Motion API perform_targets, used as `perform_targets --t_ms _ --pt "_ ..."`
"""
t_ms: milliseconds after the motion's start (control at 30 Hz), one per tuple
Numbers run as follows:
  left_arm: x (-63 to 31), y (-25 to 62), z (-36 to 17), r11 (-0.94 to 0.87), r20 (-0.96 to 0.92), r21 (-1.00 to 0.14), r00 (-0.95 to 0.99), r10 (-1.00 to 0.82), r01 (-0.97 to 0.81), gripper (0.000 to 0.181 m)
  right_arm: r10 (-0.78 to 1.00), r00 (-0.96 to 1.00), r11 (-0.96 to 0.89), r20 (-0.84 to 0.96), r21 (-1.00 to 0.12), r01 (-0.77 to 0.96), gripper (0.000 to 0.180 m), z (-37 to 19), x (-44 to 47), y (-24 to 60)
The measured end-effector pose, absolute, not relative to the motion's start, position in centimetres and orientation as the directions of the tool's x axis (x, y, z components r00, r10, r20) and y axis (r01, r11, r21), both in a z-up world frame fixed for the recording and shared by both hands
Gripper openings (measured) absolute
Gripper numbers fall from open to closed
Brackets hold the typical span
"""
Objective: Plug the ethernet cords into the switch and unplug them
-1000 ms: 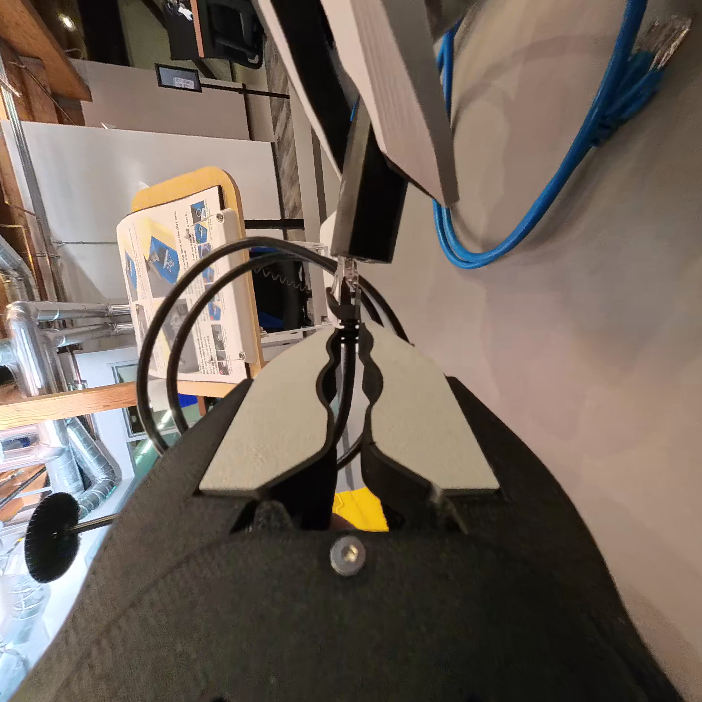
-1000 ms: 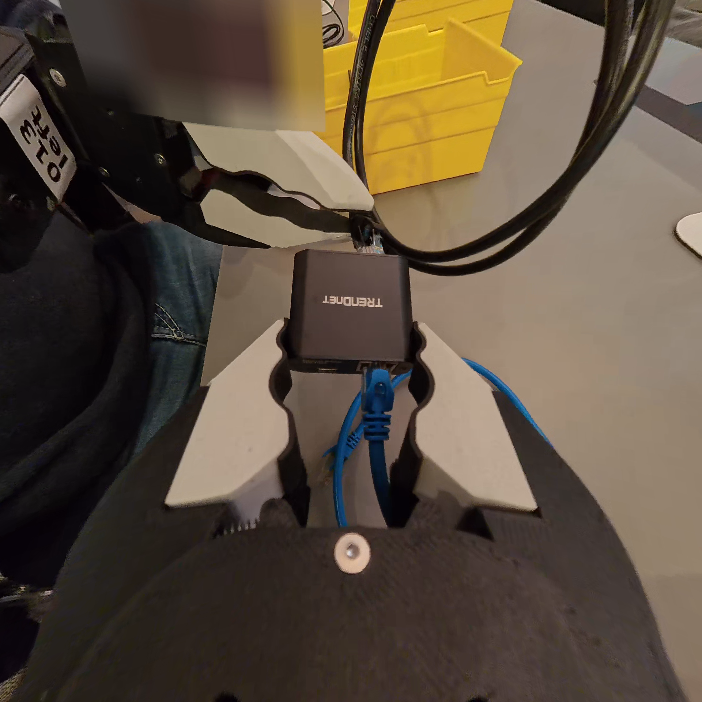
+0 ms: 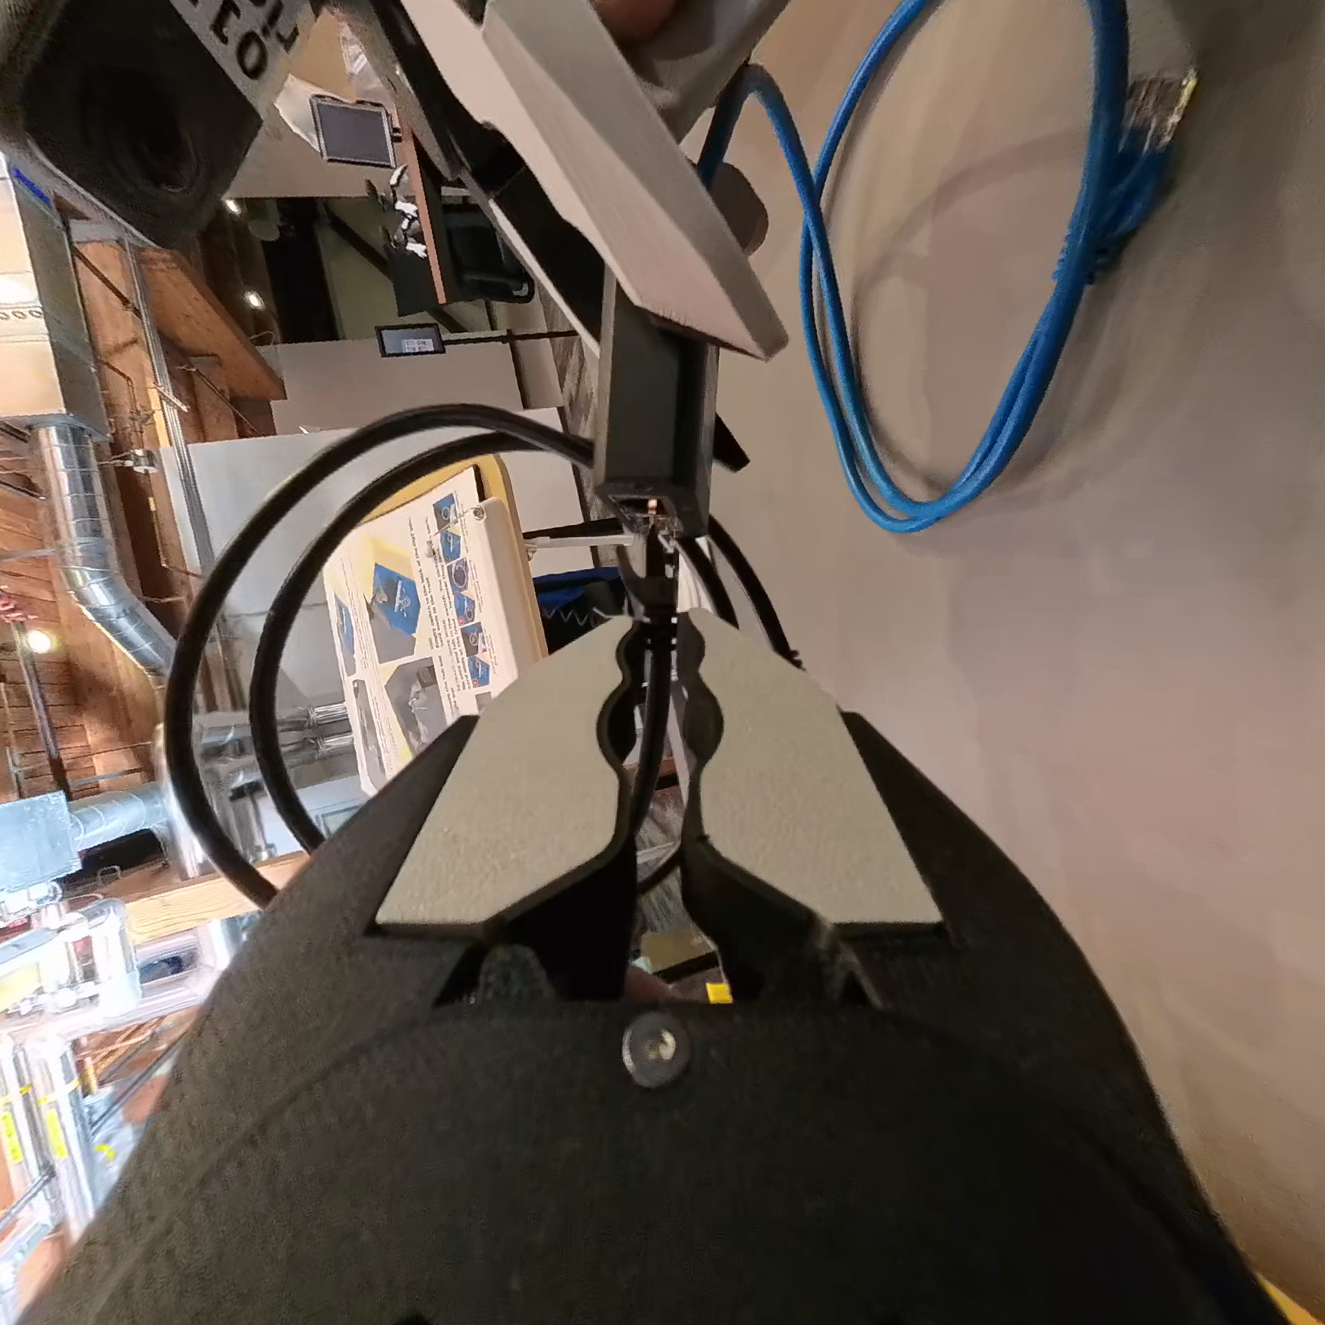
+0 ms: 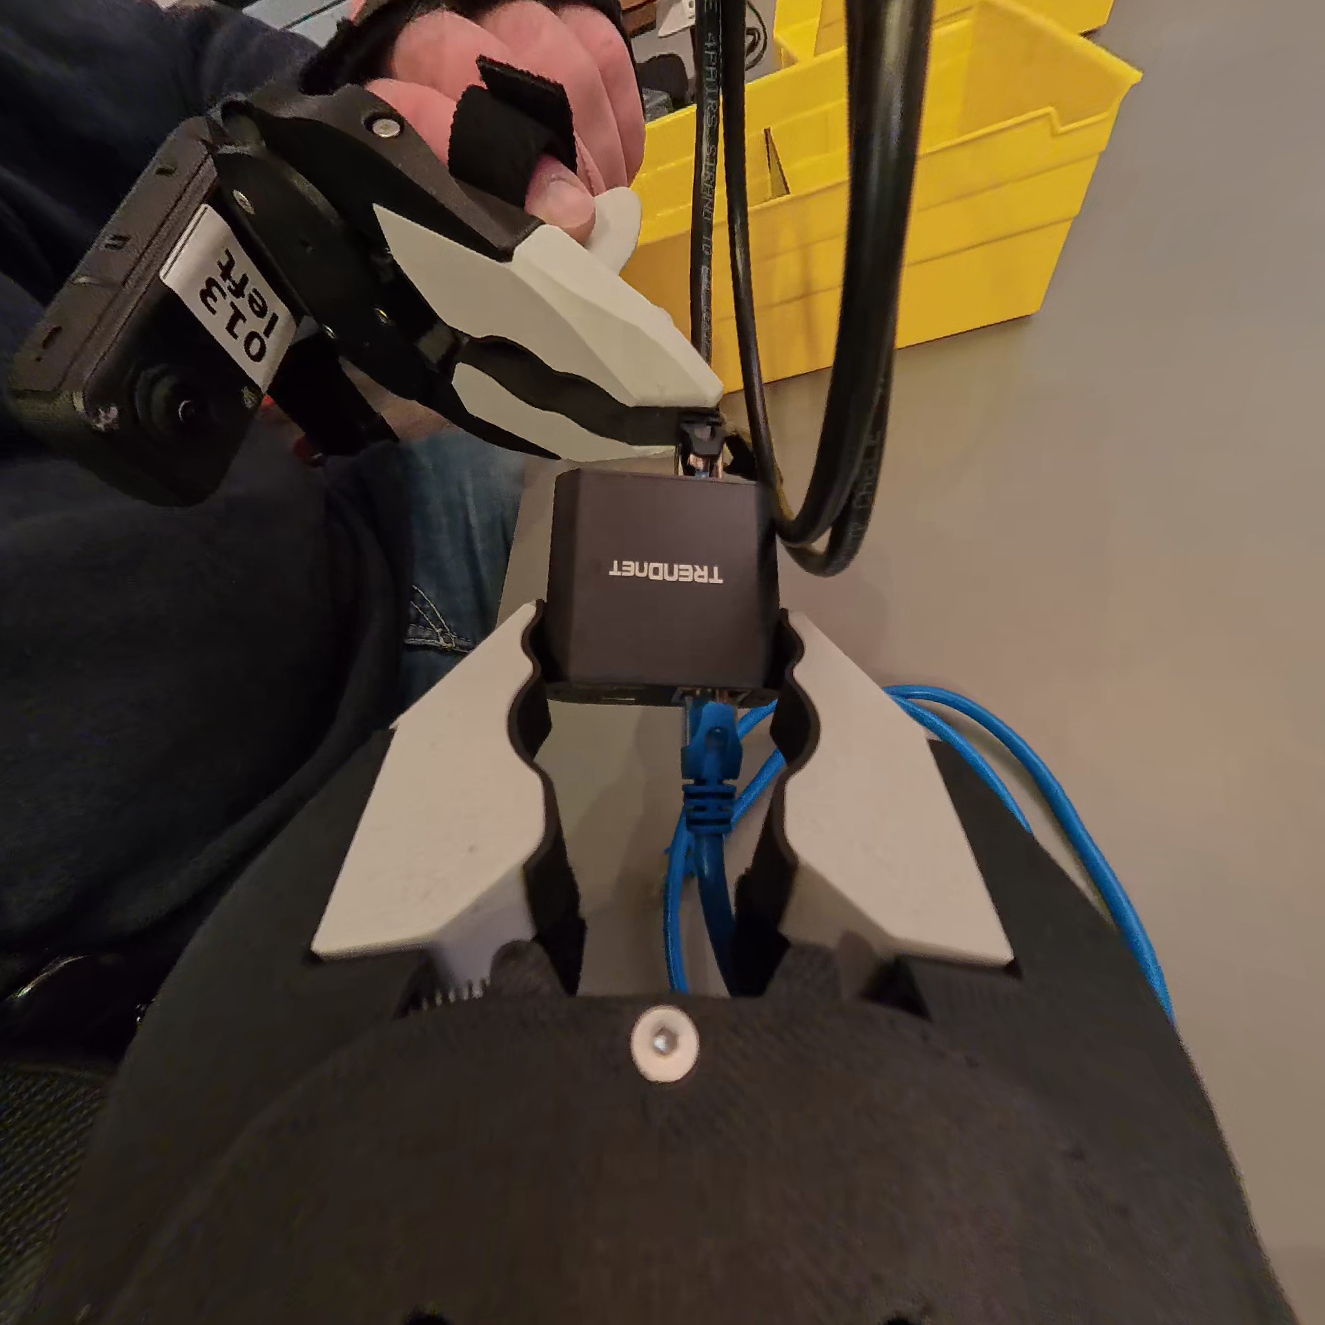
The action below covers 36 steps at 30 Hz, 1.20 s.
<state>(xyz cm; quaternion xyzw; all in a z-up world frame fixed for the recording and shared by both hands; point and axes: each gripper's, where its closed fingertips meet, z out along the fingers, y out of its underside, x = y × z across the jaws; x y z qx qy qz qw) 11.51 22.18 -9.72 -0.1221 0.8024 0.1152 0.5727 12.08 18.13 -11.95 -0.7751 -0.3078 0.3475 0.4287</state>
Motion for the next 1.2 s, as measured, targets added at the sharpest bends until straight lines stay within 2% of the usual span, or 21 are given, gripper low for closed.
perform_targets --t_ms 300,400,567,800,933,1200 --pt "11.8 22.8 -9.7 0.922 -0.945 0.026 -0.311 -0.104 -0.386 0.007 0.764 0.594 -0.447 -0.252 -0.870 0.206 0.060 -11.9 12.0 18.8" --pt "11.7 22.7 -9.5 0.919 -0.946 0.028 -0.306 -0.102 -0.393 0.007 0.774 0.587 -0.460 -0.237 -0.848 0.264 0.060 -12.7 11.6 18.7" --pt "12.6 21.3 -7.3 0.931 -0.964 -0.018 -0.240 -0.112 -0.364 0.009 0.793 0.575 -0.437 -0.200 -0.845 0.308 0.060 -13.5 9.6 19.0" --pt "12.0 22.9 -8.5 0.908 -0.949 0.008 -0.288 -0.125 -0.419 0.008 0.750 0.633 -0.443 -0.194 -0.858 0.261 0.060 -13.3 10.6 19.5" --pt "11.7 23.1 -9.2 0.900 -0.947 -0.017 -0.283 -0.155 -0.436 0.008 0.737 0.643 -0.424 -0.208 -0.883 0.201 0.060 -12.8 11.0 19.6" --pt "11.6 22.9 -10.4 0.888 -0.943 -0.053 -0.271 -0.195 -0.457 0.007 0.724 0.660 -0.425 -0.202 -0.884 0.195 0.060 -13.0 11.4 19.3"
